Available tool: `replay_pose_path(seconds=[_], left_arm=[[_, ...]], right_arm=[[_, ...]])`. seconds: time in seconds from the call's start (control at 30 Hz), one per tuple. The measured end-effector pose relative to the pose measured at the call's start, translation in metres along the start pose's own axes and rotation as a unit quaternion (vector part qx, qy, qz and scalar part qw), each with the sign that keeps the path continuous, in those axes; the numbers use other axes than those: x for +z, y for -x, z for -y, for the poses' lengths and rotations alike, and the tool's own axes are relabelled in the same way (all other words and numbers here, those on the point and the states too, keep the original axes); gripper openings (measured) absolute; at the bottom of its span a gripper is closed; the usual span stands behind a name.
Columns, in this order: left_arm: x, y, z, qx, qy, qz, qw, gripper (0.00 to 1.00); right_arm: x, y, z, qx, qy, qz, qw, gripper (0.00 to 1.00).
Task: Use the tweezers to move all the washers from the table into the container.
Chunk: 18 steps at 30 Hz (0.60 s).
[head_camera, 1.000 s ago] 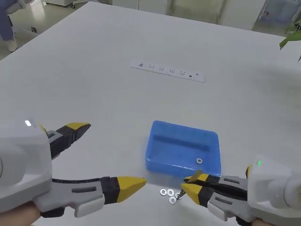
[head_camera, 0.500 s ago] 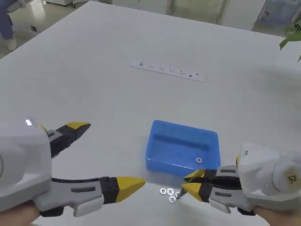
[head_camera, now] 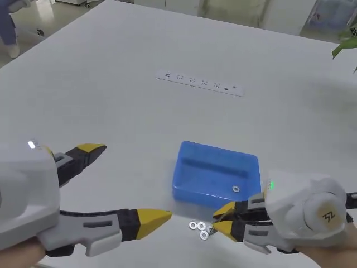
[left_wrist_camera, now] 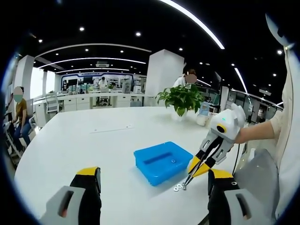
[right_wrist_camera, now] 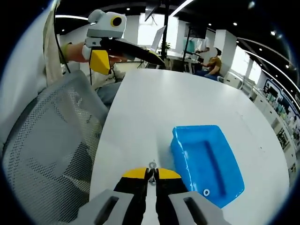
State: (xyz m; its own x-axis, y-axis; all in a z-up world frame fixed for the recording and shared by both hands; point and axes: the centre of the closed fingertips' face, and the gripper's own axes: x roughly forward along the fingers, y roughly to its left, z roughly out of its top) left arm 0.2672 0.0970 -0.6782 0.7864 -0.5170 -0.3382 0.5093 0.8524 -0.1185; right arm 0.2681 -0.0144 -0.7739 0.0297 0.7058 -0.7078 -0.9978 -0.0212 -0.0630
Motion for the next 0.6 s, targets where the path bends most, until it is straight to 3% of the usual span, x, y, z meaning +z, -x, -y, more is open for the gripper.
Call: replay_pose_path(seconds=[0.17, 0.47, 0.6], left_arm=[[0.002, 0.000, 0.001, -0.002, 0.001, 0.006, 1.0000, 0.97], [0.001, 0.003, -0.002, 0.001, 0.003, 0.007, 1.0000, 0.97], [0.002, 0.004, -0.002, 0.001, -0.001, 0.008, 1.0000, 0.97]], right_arm=[[-0.002, 0.003, 0.005, -0.011, 0.001, 0.001, 0.9999, 0.02], [0.020, 0.027, 0.009, -0.012, -0.047, 0.058, 0.9972, 0.02], [0.028, 0.037, 0.013, -0.019, -0.046, 0.064, 0.9967, 0.02]])
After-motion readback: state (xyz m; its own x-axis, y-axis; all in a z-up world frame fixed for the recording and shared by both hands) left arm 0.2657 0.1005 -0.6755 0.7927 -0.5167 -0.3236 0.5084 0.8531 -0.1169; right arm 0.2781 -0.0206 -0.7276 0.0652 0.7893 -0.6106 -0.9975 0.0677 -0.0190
